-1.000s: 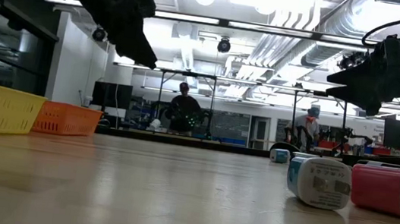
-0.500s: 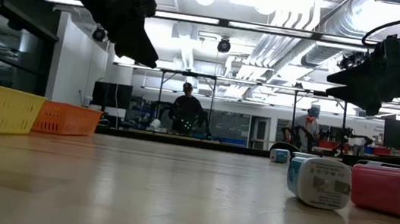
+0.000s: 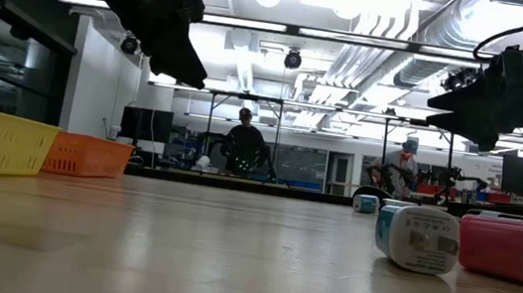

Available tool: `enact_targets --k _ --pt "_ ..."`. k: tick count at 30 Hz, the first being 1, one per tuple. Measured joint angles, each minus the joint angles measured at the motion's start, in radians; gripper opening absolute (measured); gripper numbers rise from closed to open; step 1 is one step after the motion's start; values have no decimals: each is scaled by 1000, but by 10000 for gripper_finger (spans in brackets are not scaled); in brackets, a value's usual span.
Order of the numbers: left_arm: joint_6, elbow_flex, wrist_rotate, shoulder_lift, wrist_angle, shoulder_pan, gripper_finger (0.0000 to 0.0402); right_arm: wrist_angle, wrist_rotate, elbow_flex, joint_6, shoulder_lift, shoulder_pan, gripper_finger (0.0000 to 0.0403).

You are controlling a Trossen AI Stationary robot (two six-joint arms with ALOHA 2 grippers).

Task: Pick & Place Office items
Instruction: Put the top black charger adapter into the yellow basket

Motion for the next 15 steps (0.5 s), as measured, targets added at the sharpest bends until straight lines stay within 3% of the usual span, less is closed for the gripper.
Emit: enact_targets --k 15 --pt "0 0 -1 0 0 0 191 6 2 0 0 0 0 219"
